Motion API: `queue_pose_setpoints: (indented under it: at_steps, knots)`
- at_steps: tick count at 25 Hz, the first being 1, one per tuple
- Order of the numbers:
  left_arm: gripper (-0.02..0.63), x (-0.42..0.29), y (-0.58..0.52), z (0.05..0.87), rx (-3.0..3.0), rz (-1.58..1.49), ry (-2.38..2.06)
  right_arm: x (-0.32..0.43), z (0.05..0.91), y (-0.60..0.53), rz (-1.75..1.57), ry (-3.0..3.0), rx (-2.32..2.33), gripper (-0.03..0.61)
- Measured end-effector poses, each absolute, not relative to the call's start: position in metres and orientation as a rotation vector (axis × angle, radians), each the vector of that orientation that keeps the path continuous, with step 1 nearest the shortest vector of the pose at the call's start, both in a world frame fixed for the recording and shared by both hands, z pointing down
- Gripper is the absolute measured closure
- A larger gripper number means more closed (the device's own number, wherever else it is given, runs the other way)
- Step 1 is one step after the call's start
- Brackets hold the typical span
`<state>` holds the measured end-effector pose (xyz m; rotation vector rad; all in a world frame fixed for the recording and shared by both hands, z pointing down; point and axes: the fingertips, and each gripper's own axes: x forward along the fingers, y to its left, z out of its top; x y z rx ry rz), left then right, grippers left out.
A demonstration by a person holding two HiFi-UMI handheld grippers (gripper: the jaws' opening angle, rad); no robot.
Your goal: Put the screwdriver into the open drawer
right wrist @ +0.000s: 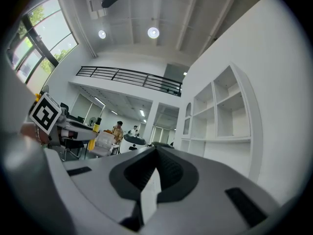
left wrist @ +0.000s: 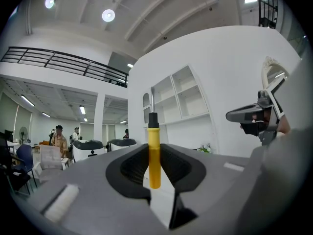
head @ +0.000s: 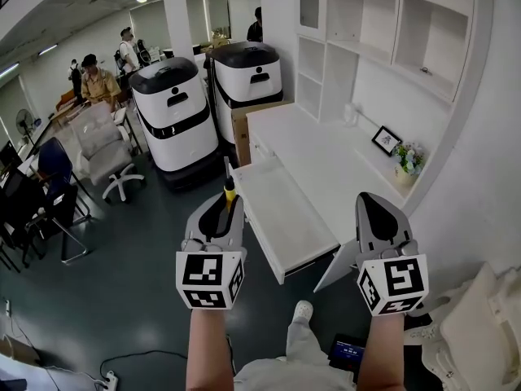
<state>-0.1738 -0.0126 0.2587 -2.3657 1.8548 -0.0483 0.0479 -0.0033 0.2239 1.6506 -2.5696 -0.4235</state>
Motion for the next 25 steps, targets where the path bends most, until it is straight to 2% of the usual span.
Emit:
queue_pose_setpoints:
  at_steps: [25]
  knots:
    - [0.534,-0.15,-0.245,0.265,-2.331,-0.125,1.974,0.081,0.236,-0.248,-0.324,-2.623,1.571,0.576]
